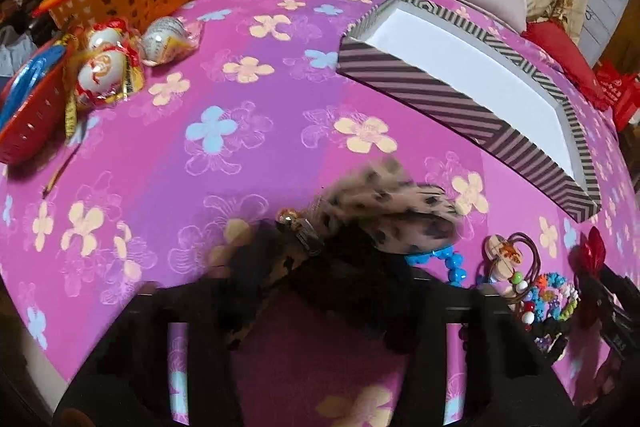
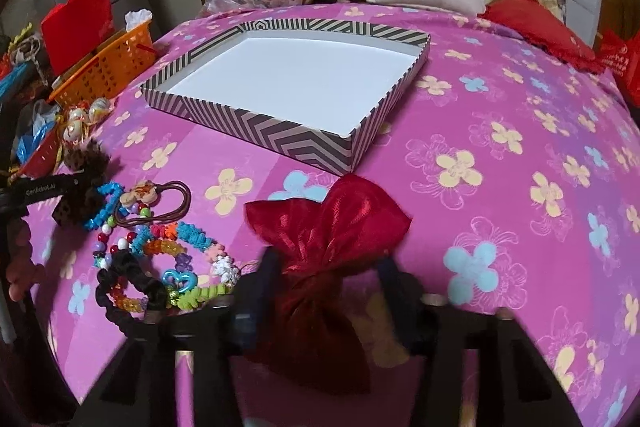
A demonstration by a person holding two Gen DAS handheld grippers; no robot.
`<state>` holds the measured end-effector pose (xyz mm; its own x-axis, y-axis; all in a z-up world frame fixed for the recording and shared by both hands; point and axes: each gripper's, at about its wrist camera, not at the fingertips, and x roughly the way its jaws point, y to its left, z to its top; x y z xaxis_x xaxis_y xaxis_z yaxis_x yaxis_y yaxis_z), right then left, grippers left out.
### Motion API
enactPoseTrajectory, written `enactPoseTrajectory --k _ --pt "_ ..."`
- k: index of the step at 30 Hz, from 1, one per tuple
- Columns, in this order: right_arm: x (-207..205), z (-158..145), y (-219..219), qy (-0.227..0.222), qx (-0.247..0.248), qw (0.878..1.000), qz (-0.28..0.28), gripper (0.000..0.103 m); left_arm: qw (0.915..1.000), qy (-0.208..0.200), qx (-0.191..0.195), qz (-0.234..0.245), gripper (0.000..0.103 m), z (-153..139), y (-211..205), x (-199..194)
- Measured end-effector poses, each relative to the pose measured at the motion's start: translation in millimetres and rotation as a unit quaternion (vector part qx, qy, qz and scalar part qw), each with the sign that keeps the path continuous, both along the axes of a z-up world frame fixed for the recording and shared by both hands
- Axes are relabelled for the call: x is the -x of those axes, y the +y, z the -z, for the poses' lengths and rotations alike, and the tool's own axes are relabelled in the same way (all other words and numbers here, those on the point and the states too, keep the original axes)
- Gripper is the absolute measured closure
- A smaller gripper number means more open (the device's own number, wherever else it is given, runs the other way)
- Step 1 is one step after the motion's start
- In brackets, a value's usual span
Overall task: Organize jewelry
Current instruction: 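Lift and carry both bows over the striped white tray box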
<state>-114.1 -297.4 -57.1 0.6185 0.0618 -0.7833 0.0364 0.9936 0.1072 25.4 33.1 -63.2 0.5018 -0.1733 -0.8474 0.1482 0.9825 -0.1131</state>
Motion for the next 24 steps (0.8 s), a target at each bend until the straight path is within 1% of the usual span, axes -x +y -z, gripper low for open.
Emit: enactPoseTrajectory --k 1,3,4,5,6,9,14,16,18,19,20,21,22,24 --pt "0 0 0 0.000 -0.004 1.000 -0.002 0.079 1.0000 -0.006 -0.004 0.003 0.072 -1 -1 2" --pt "1 0 0 -0.001 -0.009 1.000 -0.006 0.083 0.9997 -0.020 -0.013 0.007 0.079 -5 -4 8" --pt "2 -1 1 -0.002 -0.012 1.000 -0.008 0.083 0.9995 -0.027 -0.018 0.005 0.092 -7 -5 10" --pt "3 -2 3 -0.003 -0.012 1.000 -0.011 0.083 0.9992 -0.034 -0.021 0.002 0.098 -11 -4 13" --pt "4 -2 5 -0.004 -0.010 1.000 -0.013 0.083 0.9992 -0.037 -0.016 0.002 0.101 -13 -2 15" --pt "9 -8 9 -0.013 -0.009 1.000 -0.016 0.083 0.9994 -0.036 0.002 0.001 0.101 -20 5 19" --pt "15 -13 11 -0.022 -0.015 1.000 -0.017 0.084 0.9990 -0.044 0.008 -0.002 0.102 -29 8 27" --pt "16 -13 11 -0.022 -0.021 0.999 -0.015 0.084 0.9990 -0.042 0.012 -0.004 0.102 -29 10 28" --pt "17 -13 9 -0.022 -0.027 0.999 -0.014 0.083 0.9992 -0.034 0.017 -0.012 0.099 -26 13 27" --pt "17 -12 8 -0.021 -0.031 0.999 -0.013 0.083 0.9993 -0.033 0.016 -0.014 0.090 -25 13 26" --pt "17 -12 7 -0.020 -0.032 0.999 -0.012 0.083 0.9993 -0.033 0.014 -0.012 0.071 -24 13 26" --pt "17 -11 7 -0.019 -0.034 0.999 -0.012 0.083 0.9992 -0.036 0.014 -0.011 0.060 -23 12 26" --pt "17 -11 6 -0.018 -0.036 0.999 -0.012 0.083 0.9990 -0.040 0.015 -0.009 0.045 -24 11 26" --pt "16 -10 6 -0.016 -0.036 0.999 -0.012 0.083 0.9987 -0.048 0.015 0.000 0.044 -24 7 25"
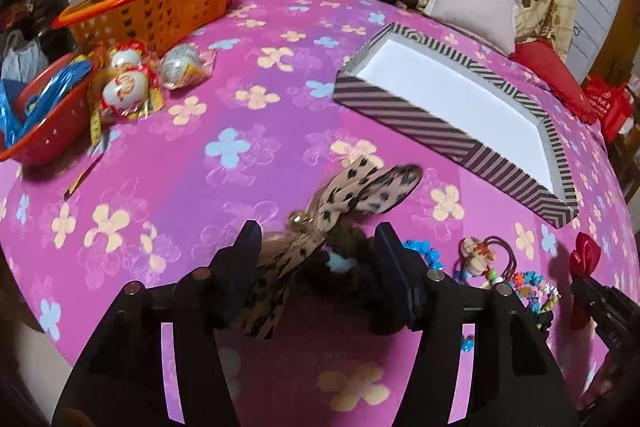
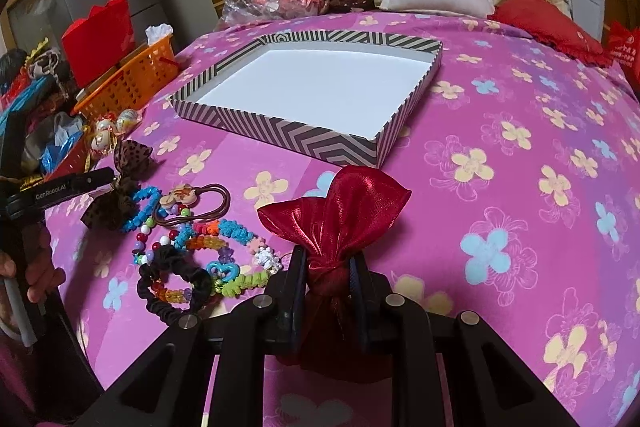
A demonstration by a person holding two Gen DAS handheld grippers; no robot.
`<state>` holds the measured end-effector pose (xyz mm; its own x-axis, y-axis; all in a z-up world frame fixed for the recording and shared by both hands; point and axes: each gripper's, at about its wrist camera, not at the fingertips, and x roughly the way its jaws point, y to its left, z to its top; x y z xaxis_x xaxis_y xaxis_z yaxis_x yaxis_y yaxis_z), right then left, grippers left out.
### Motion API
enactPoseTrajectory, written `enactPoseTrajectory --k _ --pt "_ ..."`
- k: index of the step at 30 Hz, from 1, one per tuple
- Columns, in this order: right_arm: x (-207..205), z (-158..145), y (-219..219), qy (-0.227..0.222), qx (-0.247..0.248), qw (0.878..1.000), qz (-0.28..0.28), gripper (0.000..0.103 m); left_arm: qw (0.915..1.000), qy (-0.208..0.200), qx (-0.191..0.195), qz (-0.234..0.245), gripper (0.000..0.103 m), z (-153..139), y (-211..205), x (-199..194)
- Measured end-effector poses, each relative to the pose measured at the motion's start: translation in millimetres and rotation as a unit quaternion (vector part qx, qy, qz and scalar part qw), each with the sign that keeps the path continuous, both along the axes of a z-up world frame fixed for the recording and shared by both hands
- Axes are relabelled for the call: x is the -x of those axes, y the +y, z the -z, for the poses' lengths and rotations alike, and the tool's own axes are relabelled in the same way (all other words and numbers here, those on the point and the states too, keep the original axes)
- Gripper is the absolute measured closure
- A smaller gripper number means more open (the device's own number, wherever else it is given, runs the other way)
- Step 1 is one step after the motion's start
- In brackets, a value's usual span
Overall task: Organize jewelry
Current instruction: 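Lift and carry both bows over the striped white tray box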
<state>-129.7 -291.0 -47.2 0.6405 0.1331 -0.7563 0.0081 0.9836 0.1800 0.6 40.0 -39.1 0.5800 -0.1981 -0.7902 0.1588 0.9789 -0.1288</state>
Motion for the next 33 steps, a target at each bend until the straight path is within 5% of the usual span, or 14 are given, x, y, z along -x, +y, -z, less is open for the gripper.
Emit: enactPoseTrajectory --k 7,10,13,24,33 --pt "-3 4 0 0.007 -0.002 1.000 -0.004 0.083 0.9988 0.045 -0.018 -0.005 0.041 27 -12 -28" --pt "-4 5 0 0.007 -0.002 1.000 -0.006 0.083 0.9987 0.040 -0.029 -0.011 0.066 27 -11 -32" --pt "-1 2 4 0.000 0.002 1.000 -0.011 0.083 0.9989 0.041 -0.021 -0.009 0.075 26 -10 -30" --pt "2 -22 21 -0.022 0.003 0.999 -0.031 0.083 0.9999 -0.006 0.012 -0.002 0.078 -32 -11 1" --pt "-20 -48 25 -0.036 0.005 0.999 -0.032 0.083 0.9982 -0.054 -0.011 0.023 0.078 -76 -38 -1"
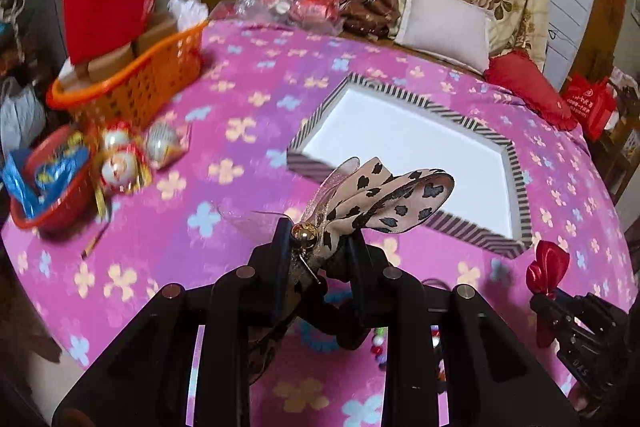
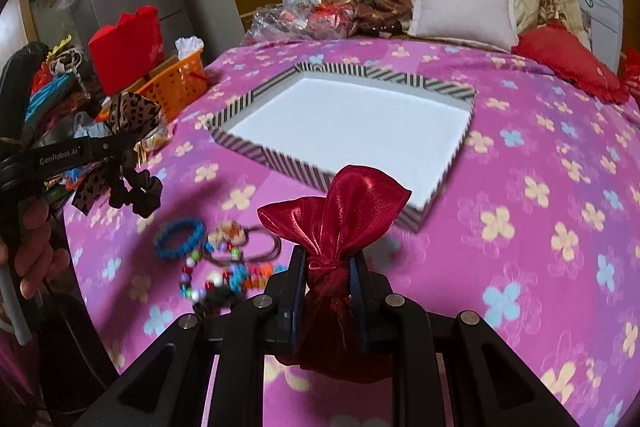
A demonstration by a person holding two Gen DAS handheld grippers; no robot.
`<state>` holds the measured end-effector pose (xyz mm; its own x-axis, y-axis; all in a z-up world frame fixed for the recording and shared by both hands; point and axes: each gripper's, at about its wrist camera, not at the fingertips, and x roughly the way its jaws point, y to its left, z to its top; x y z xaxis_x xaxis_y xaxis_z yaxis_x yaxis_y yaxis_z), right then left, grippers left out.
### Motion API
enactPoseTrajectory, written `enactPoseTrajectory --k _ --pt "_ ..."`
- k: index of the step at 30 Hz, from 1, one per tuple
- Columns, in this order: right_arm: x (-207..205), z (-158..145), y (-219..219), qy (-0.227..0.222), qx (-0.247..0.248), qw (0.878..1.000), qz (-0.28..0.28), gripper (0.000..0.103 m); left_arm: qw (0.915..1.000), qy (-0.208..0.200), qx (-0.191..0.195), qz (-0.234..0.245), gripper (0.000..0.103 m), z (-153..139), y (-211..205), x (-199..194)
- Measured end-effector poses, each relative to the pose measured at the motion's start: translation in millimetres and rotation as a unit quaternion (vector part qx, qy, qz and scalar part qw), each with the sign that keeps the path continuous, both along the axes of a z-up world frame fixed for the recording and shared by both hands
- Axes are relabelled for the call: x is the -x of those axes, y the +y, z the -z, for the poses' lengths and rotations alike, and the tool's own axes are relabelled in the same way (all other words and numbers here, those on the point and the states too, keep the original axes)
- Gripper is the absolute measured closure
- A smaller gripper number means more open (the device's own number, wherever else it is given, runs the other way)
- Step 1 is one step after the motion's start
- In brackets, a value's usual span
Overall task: Organize jewelry
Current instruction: 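Lift and carry both bows over the striped white tray box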
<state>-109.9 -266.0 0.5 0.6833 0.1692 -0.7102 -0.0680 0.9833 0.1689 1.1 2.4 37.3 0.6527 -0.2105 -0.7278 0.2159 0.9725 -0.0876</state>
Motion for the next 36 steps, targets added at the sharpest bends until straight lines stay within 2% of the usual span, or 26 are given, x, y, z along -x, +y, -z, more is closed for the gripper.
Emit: enactPoseTrajectory --k 10,20,25,30,32,36 --pt "-43 -18 -22 0.000 0.000 1.000 0.021 0.083 0.9994 -0.026 -0.012 0.020 0.078 -23 -38 -30" --pt "-95 -8 -47 0.023 -0.010 0.999 0.041 0.083 0.9990 -0.029 -0.012 0.031 0.078 -25 -74 -81" --pt "-120 7 -56 0.039 -0.008 0.998 0.046 0.083 0.9996 -0.009 -0.003 0.027 0.078 -7 -86 -117" --pt "-141 25 -62 0.063 -0.012 0.997 0.049 0.083 0.9985 0.041 0.033 0.013 0.078 19 -88 -160" --pt "-146 31 -61 0.074 -0.009 0.996 0.045 0.083 0.9978 0.058 0.032 0.003 0.078 32 -87 -171" --pt "-152 43 -54 0.094 0.002 0.995 0.039 0.083 0.9962 0.086 0.005 -0.013 0.078 60 -83 -177"
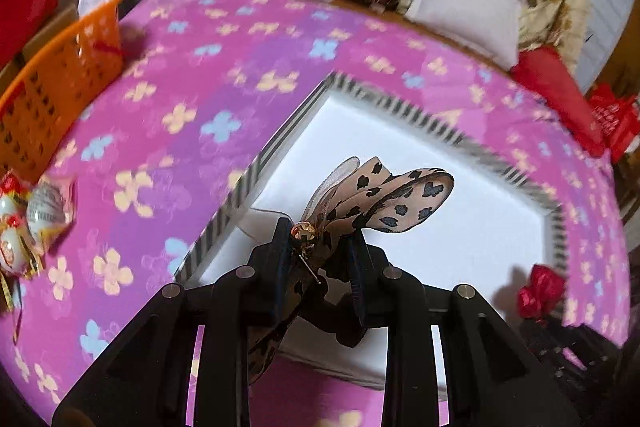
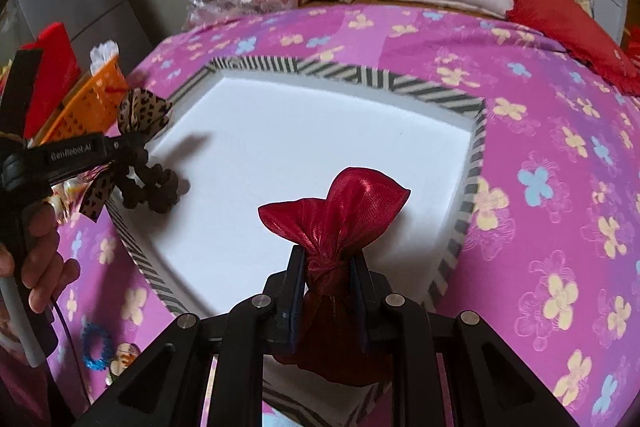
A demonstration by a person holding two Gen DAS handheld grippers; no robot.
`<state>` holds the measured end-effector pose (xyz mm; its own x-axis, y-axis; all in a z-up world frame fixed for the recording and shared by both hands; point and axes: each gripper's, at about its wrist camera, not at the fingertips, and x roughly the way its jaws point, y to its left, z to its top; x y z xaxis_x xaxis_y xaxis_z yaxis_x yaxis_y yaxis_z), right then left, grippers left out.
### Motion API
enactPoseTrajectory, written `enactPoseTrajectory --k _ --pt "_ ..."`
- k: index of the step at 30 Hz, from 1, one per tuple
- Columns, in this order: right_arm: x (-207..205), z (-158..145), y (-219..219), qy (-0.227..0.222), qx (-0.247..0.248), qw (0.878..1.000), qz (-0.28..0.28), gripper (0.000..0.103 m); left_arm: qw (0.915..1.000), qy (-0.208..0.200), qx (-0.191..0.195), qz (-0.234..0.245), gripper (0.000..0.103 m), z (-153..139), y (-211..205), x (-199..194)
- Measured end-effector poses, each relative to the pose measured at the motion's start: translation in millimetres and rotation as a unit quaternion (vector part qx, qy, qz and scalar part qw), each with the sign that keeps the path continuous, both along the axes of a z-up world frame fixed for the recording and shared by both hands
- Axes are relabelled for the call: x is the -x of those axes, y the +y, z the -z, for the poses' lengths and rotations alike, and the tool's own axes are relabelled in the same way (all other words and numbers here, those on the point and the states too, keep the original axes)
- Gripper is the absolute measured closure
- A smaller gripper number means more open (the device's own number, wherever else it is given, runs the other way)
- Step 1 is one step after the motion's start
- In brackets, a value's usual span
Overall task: Organize jewelry
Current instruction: 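Lift and carry both bows over the striped white tray box, then open the right tool to drop the red bow while the left tool releases the leopard bow in the tray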
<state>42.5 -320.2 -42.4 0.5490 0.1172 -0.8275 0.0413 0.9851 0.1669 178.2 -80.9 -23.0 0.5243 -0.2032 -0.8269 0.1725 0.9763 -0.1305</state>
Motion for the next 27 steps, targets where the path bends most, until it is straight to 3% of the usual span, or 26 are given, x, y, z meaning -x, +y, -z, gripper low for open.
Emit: enactPoseTrajectory --k 5,7,10,12,16,20,23,27 --pt "-1 4 8 0.007 0.030 1.000 -0.006 0.080 0.9995 0.023 -0.023 -0.003 0.077 22 7 6" --pt "0 2 9 0.004 0.028 1.000 -0.005 0.063 0.9993 0.021 -0.031 -0.002 0.076 25 7 10" --pt "4 -5 7 -0.009 0.021 1.000 0.003 0.057 0.9993 0.017 -0.033 -0.003 0.075 25 8 15" --pt "8 -10 6 -0.014 0.015 1.000 0.008 0.057 0.9994 0.010 -0.034 -0.005 0.070 22 9 19" --pt "24 -20 4 -0.030 0.001 0.999 0.018 0.056 0.9990 -0.015 -0.042 0.003 0.046 8 9 32" --pt "44 -33 6 -0.053 -0.001 0.998 0.023 0.054 0.9978 -0.042 -0.052 0.008 0.041 -7 10 49" --pt "61 -45 9 -0.075 0.002 0.997 0.028 0.035 0.9965 -0.061 -0.057 0.008 0.037 -18 12 66" --pt "82 -54 15 -0.088 0.011 0.996 0.028 0.033 0.9950 -0.079 -0.061 0.007 0.036 -30 18 90"
